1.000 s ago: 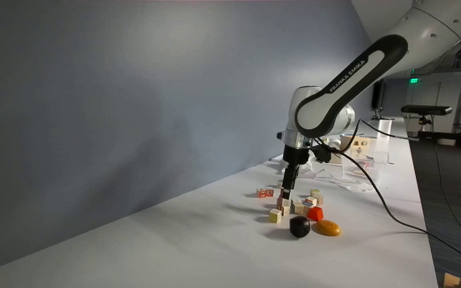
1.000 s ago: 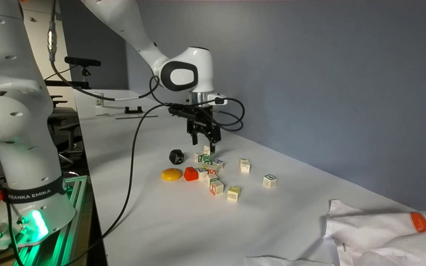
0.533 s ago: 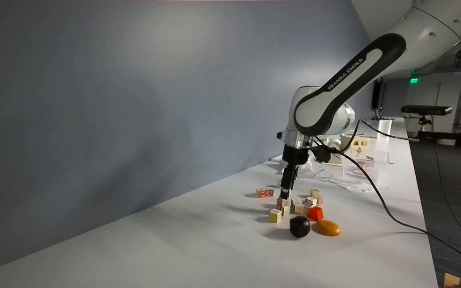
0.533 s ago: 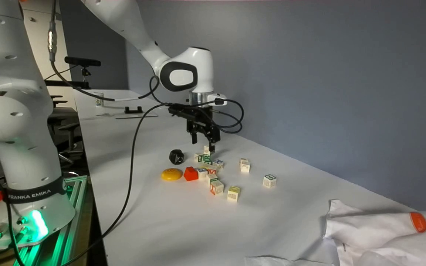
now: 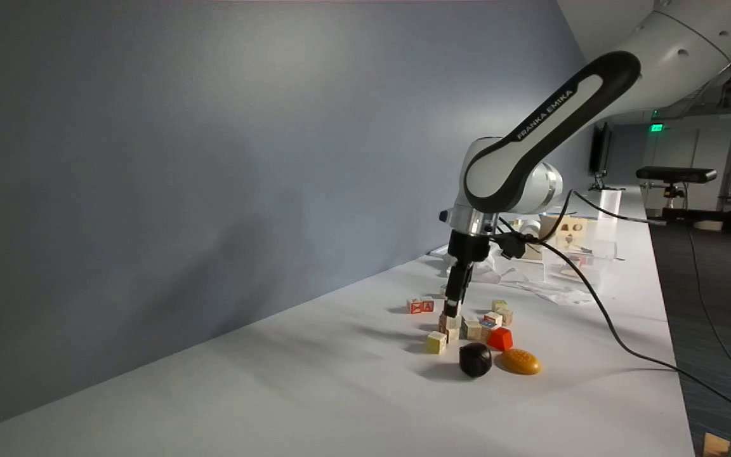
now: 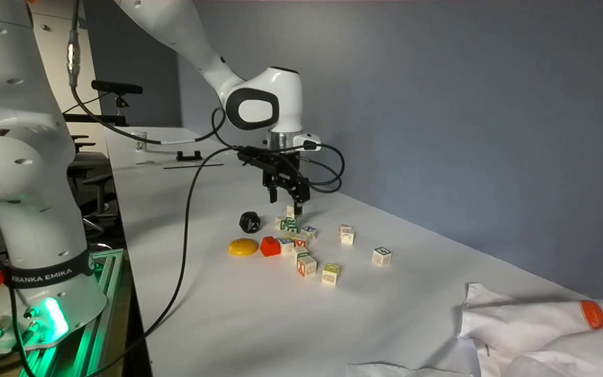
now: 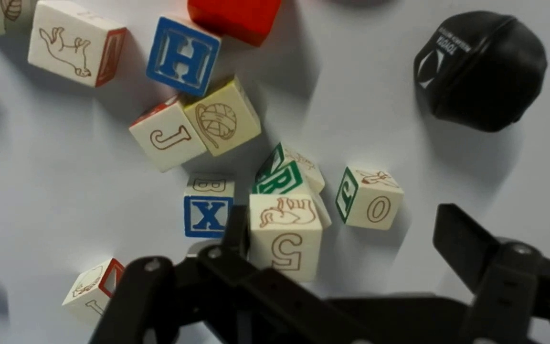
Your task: Pick up the cube with an R on the right and put it on top of the cube with an R on the left
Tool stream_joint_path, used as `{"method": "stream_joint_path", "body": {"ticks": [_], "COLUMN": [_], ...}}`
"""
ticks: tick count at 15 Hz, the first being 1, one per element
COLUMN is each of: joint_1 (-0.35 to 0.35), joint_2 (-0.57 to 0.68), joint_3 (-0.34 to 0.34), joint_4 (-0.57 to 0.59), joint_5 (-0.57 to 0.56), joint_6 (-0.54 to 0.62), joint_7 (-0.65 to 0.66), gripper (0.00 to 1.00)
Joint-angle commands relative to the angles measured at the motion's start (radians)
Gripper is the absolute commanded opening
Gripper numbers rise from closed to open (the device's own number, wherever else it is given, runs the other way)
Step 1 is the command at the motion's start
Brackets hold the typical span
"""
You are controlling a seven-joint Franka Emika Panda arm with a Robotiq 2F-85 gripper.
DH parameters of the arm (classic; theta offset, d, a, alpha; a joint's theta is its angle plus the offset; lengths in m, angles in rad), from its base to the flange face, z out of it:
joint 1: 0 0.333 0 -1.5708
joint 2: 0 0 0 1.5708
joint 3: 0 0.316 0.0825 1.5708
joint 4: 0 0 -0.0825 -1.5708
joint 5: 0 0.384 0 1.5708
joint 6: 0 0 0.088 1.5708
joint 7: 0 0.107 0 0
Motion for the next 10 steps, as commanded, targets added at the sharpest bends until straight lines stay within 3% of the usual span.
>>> {"method": "stream_joint_path", "body": {"ticks": [1,10], "joint_1": [-0.007,-0.029], "joint_2": [-0.013,-0.011], "joint_3": [0.010,0.019], "joint_4": [0.006,0.003], "joint_5": [0.042,-0.097], "joint_6": [-0.041,-0.014], "joint_7": [-0.040,0.101], "gripper": [1.00,1.00]}}
